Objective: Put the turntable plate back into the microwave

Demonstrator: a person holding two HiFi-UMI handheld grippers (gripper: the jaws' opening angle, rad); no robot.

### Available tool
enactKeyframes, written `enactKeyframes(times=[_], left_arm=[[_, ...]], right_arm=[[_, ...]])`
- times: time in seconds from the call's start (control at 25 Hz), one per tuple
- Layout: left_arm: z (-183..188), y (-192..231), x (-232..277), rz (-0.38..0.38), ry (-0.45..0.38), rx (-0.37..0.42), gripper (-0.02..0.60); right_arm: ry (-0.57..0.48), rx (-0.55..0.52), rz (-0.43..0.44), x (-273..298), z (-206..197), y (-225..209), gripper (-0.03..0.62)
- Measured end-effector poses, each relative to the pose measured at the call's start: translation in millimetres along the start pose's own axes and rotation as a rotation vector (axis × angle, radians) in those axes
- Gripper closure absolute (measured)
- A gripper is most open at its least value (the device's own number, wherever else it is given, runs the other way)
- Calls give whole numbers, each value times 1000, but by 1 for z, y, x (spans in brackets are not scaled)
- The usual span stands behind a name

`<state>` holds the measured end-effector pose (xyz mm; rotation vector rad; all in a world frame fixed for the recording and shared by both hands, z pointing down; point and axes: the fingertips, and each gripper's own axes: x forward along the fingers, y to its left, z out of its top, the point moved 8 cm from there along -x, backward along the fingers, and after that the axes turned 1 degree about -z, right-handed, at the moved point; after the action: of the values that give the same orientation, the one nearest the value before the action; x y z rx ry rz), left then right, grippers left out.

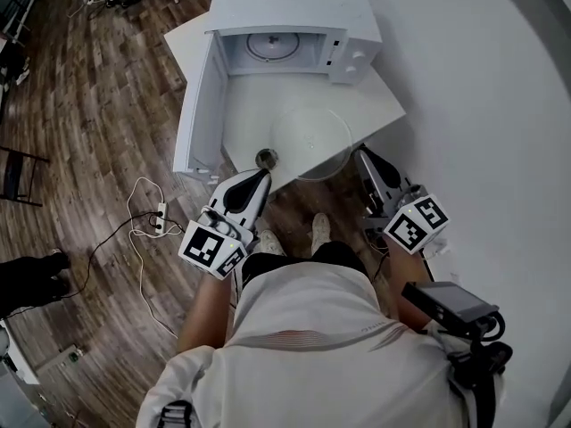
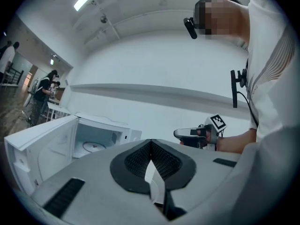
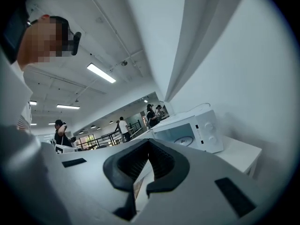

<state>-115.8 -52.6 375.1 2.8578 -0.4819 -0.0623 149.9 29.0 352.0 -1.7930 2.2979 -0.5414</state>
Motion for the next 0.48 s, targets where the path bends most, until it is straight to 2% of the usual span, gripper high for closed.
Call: enactKeyframes(times=[0.12, 0.24, 0.36, 0.48], left_arm=[[-4, -5, 12, -27, 9, -12, 571], [-12, -11, 24, -7, 35, -32, 571], [-22, -15, 40, 10, 62, -57, 571], [-33, -18, 51, 27, 86, -73, 571]], right_arm=[[25, -2, -50, -1, -4, -24, 591], [49, 69, -43, -6, -17, -51, 591], [47, 162, 28, -7, -31, -74, 576], [49, 286, 125, -3, -48, -91, 493]])
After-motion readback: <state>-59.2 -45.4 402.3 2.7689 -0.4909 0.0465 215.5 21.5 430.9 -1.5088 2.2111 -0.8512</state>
